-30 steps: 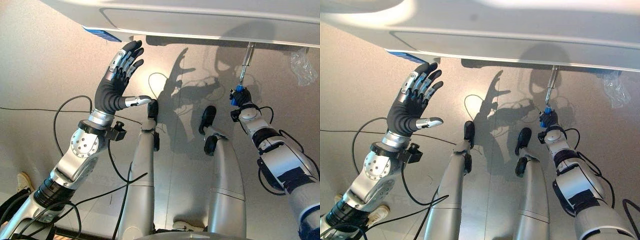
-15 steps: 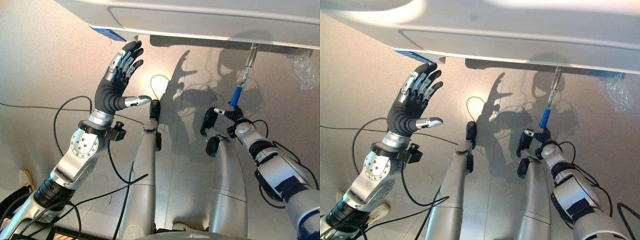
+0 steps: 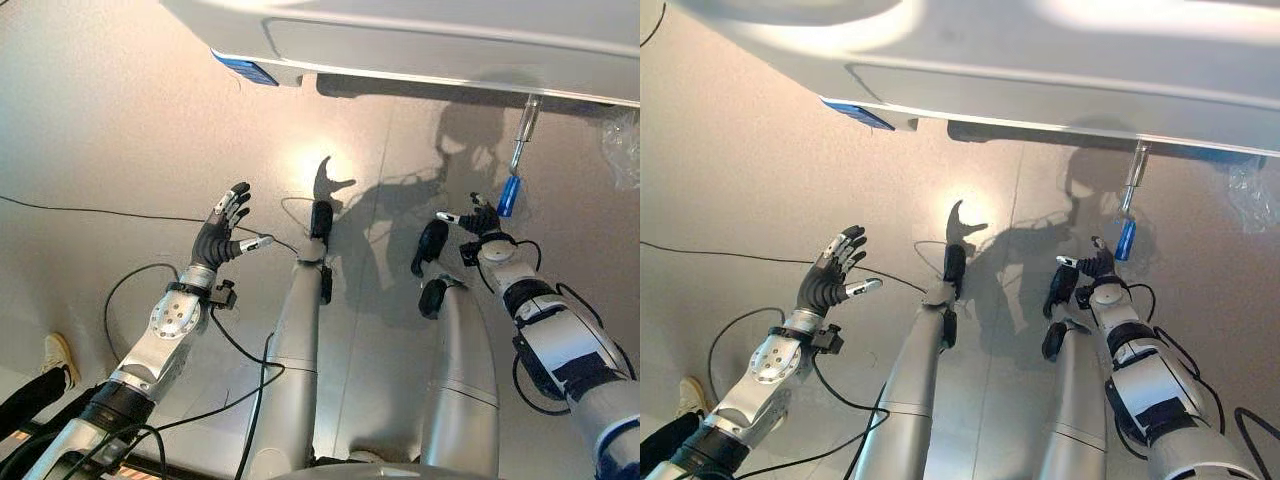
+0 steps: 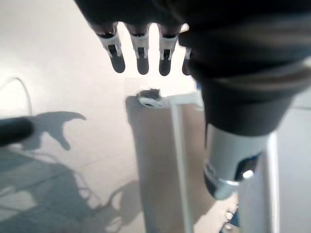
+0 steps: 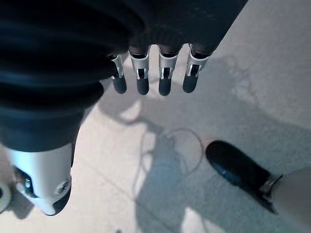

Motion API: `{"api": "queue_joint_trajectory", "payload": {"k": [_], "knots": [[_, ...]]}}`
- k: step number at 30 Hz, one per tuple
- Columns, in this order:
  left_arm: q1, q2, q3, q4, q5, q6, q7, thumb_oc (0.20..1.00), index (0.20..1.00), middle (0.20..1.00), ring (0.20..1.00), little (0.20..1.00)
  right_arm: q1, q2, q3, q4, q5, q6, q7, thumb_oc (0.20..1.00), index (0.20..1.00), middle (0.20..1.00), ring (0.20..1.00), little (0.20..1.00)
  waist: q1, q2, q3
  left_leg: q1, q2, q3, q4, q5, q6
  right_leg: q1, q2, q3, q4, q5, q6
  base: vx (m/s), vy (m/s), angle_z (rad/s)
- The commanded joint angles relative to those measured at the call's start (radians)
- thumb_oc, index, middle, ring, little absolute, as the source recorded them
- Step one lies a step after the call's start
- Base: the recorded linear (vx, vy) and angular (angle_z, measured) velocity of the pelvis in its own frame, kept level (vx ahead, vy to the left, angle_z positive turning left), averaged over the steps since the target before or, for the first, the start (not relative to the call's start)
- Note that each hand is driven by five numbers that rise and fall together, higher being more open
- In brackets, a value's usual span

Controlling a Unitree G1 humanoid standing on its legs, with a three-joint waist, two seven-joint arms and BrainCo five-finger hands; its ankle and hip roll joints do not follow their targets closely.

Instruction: Raise the hospital bed

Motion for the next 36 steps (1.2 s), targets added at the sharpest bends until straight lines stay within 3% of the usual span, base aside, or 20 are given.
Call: {"api": "queue_joint_trajectory", "payload": {"k": [1,2,3,4,5,6,8,9,13,18,19,21,27,29,30,36], "knots": [[0.07,-0.045,0.005,0.137,0.068,0.019,0.046,1.0,1.0,1.0,1.0,1.0,0.094,-0.058,-0.028,0.004,0.088,-0.023,-0.051,1.0,1.0,1.0,1.0,1.0,-0.033,0.002,-0.013,0.068,-0.04,0.025,-0.07,-0.017,0.019,0.069,0.006,0.001,-0.03,-0.02,0.056,-0.01,0.004,-0.11],[0.07,-0.045,0.005,0.137,0.068,0.019,0.046,1.0,1.0,1.0,1.0,1.0,0.094,-0.058,-0.028,0.004,0.088,-0.023,-0.051,1.0,1.0,1.0,1.0,1.0,-0.033,0.002,-0.013,0.068,-0.039,0.025,-0.07,-0.017,0.019,0.069,0.006,0.001,-0.03,-0.02,0.056,-0.02,-0.006,-0.04],[0.073,-0.107,0.002,0.304,0.091,0.041,0.046,1.0,1.0,1.0,1.0,1.0,0.153,-0.048,-0.06,0.019,0.103,-0.023,-0.053,1.0,1.0,1.0,1.0,1.0,-0.043,-0.009,-0.013,0.132,-0.038,0.029,-0.103,-0.011,0.022,0.135,0.01,-0.007,-0.068,-0.011,0.061,0.0,0.0,0.0],[0.07,-0.108,0.0,0.309,0.09,0.039,0.046,1.0,1.0,1.0,1.0,1.0,0.153,-0.049,-0.061,0.018,0.103,-0.023,-0.053,1.0,1.0,1.0,1.0,1.0,-0.042,-0.008,-0.013,0.135,-0.038,0.029,-0.108,-0.007,0.022,0.138,0.01,-0.009,-0.073,-0.008,0.061,-0.1,-0.006,-0.05],[0.053,-0.144,0.007,0.42,0.107,0.049,0.051,1.0,1.0,1.0,1.0,1.0,0.185,-0.036,-0.077,0.022,0.103,-0.021,-0.052,1.0,1.0,1.0,1.0,1.0,-0.05,-0.017,-0.013,0.161,-0.036,0.032,-0.15,0.034,0.025,0.166,0.012,-0.021,-0.115,0.032,0.056,-0.08,-0.008,-0.06],[0.046,-0.162,0.003,0.486,0.131,0.056,0.053,1.0,1.0,1.0,1.0,1.0,0.211,-0.026,-0.087,0.028,0.104,-0.02,-0.051,1.0,1.0,1.0,1.0,1.0,-0.054,-0.024,-0.013,0.201,-0.037,0.033,-0.174,0.037,0.025,0.206,0.015,-0.023,-0.136,0.036,0.058,-0.07,-0.017,-0.09],[0.047,-0.171,0.0,0.525,0.155,0.062,0.057,1.0,1.0,1.0,1.0,1.0,0.239,-0.019,-0.096,0.029,0.107,-0.019,-0.05,1.0,1.0,1.0,1.0,1.0,-0.059,-0.029,-0.013,0.246,-0.036,0.036,-0.198,0.041,0.024,0.253,0.015,-0.027,-0.16,0.042,0.061,0.0,0.0,0.0],[0.053,-0.192,0.005,0.6,0.187,0.072,0.053,1.0,1.0,1.0,1.0,1.0,0.302,0.003,-0.111,0.026,0.102,-0.017,-0.042,1.0,1.0,1.0,1.0,1.0,-0.071,-0.045,-0.013,0.338,-0.036,0.039,-0.245,0.046,0.021,0.344,0.022,-0.027,-0.205,0.052,0.063,0.0,0.0,0.0],[0.058,-0.211,0.02,0.678,0.201,0.077,0.036,1.0,1.0,1.0,1.0,1.0,0.384,0.027,-0.126,0.021,0.092,-0.012,-0.033,1.0,1.0,1.0,1.0,1.0,-0.082,-0.062,-0.013,0.47,-0.033,0.037,-0.31,0.056,0.018,0.48,0.027,-0.037,-0.272,0.064,0.068,0.06,-0.02,-0.04],[0.049,-0.227,0.047,0.752,0.244,0.078,0.002,1.0,1.0,1.0,1.0,1.0,0.511,0.063,-0.157,0.001,0.068,-0.011,0.0,1.0,1.0,1.0,1.0,1.0,-0.092,-0.088,-0.023,0.758,-0.028,0.031,-0.433,0.069,0.008,0.776,0.04,-0.061,-0.401,0.082,0.078,0.11,-0.038,0.01],[0.056,-0.231,0.055,0.772,0.257,0.083,-0.011,1.0,1.0,1.0,1.0,1.0,0.544,0.076,-0.16,-0.008,0.065,-0.009,0.019,1.0,1.0,1.0,1.0,1.0,-0.094,-0.095,-0.063,0.81,-0.023,0.032,-0.468,0.074,0.006,0.827,0.045,-0.067,-0.436,0.088,0.081,0.12,-0.013,0.01],[0.057,-0.231,0.055,0.772,0.257,0.083,-0.011,1.0,1.0,1.0,1.0,1.0,0.545,0.077,-0.16,-0.008,0.065,-0.009,0.019,1.0,1.0,1.0,1.0,1.0,-0.094,-0.095,-0.062,0.814,-0.023,0.032,-0.47,0.075,0.006,0.831,0.046,-0.067,-0.438,0.089,0.081,0.08,0.0,0.01],[0.092,-0.259,0.078,0.873,0.351,0.1,-0.037,1.0,1.0,1.0,1.0,1.0,0.656,0.12,-0.161,-0.027,0.003,0.001,0.049,1.0,1.0,1.0,1.0,1.0,-0.101,-0.125,-0.203,0.973,-0.012,0.038,-0.563,0.079,0.005,0.998,0.061,-0.075,-0.555,0.114,0.095,0.09,-0.003,-0.01],[0.093,-0.259,0.078,0.874,0.351,0.1,-0.037,1.0,1.0,1.0,1.0,1.0,0.657,0.12,-0.161,-0.028,0.003,0.001,0.048,1.0,1.0,1.0,1.0,1.0,-0.1,-0.125,-0.202,0.977,-0.011,0.038,-0.565,0.08,0.005,1.002,0.062,-0.075,-0.557,0.115,0.095,0.06,0.017,-0.08],[0.122,-0.272,0.107,0.905,0.37,0.101,-0.037,1.0,1.0,1.0,1.0,1.0,0.705,0.141,-0.164,-0.036,-0.02,0.004,0.06,1.0,1.0,1.0,1.0,1.0,-0.103,-0.132,-0.263,1.038,-0.006,0.042,-0.599,0.075,0.008,1.056,0.065,-0.071,-0.593,0.121,0.099,0.09,0.038,-0.1],[0.176,-0.303,0.163,0.961,0.4,0.099,-0.024,1.0,1.0,1.0,1.0,1.0,0.792,0.19,-0.189,-0.058,-0.01,-0.007,0.07,1.0,1.0,1.0,1.0,1.0,-0.104,-0.143,-0.365,1.171,0.002,0.063,-0.693,0.074,0.012,1.163,0.071,-0.06,-0.664,0.127,0.107,0.09,0.039,-0.07]]}}
